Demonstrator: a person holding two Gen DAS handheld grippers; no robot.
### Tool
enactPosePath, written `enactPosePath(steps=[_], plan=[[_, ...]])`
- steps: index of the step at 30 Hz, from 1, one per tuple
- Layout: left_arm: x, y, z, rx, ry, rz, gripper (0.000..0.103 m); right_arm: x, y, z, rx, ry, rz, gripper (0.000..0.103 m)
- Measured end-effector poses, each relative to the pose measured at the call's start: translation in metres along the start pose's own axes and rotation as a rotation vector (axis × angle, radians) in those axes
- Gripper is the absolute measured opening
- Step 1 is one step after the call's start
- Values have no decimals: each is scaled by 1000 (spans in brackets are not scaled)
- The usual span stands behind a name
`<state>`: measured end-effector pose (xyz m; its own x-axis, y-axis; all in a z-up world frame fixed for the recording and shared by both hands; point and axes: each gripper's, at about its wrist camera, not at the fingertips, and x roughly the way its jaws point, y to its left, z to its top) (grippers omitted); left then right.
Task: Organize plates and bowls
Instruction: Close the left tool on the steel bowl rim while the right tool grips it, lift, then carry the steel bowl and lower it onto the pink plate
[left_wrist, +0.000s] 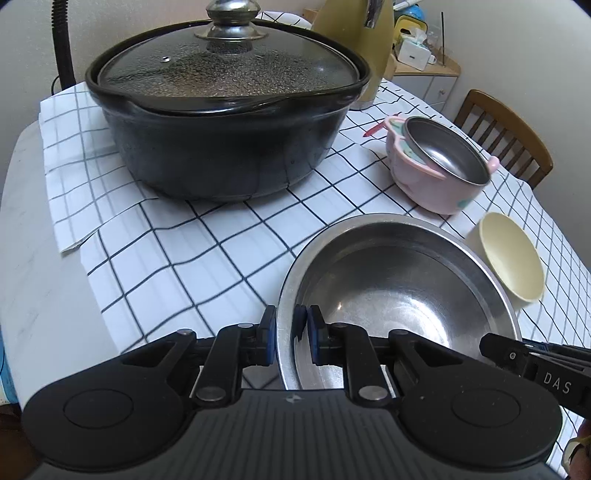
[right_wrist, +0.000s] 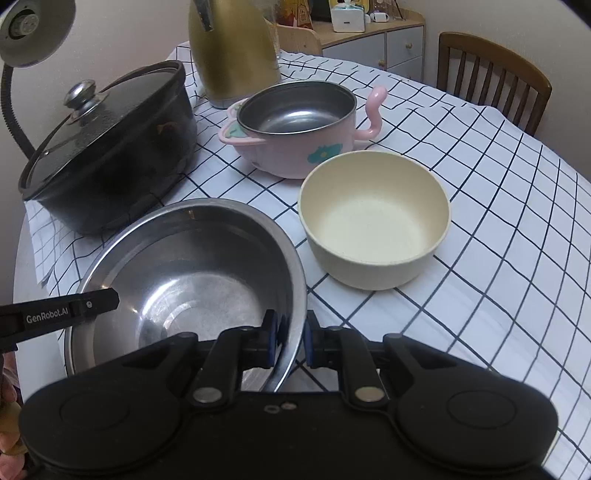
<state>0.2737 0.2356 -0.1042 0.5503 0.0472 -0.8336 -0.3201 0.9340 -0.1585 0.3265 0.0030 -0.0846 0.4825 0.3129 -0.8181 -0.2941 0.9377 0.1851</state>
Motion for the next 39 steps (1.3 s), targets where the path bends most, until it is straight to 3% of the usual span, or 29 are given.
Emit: enactPosePath(steps=[11, 25, 34, 39], plan=[[-49, -7, -35, 43, 11, -16, 17, -49, 10, -29, -59, 55, -13, 15], [-117, -30, -97, 101, -16, -36, 17, -122, -2, -90, -26, 40, -3, 15], [-135, -42, -145, 143, -11, -40, 17, -150, -19, -140, 6, 37, 11, 15], [-130, -44, -164, 151, 4, -30, 17, -145, -28, -161, 28, 60, 19, 15]])
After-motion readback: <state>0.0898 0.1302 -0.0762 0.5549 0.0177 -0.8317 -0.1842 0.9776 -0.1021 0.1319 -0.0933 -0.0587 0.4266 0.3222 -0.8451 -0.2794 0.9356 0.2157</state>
